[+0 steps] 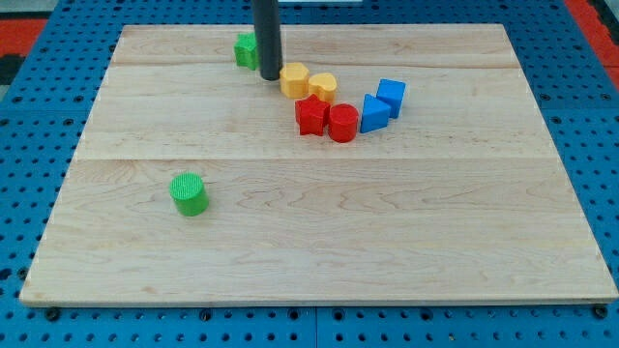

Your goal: Put the green star diagonally top right to the yellow heart

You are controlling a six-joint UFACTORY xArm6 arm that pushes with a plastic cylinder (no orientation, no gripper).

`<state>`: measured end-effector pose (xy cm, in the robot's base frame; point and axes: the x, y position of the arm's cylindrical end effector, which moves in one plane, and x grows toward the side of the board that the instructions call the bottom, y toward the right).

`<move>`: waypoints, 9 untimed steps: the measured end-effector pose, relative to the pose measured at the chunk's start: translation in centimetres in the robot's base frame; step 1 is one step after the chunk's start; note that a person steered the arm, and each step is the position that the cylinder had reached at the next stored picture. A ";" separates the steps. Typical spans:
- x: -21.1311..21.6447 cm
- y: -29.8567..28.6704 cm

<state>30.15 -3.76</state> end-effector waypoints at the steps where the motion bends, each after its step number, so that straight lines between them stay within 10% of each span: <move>1: -1.2 -5.4; 2: -5.0 -11.5; 4: -0.5 1.0; 6: -8.0 -11.0; 7: -10.3 -5.3; 9: -1.7 7.7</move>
<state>28.47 3.96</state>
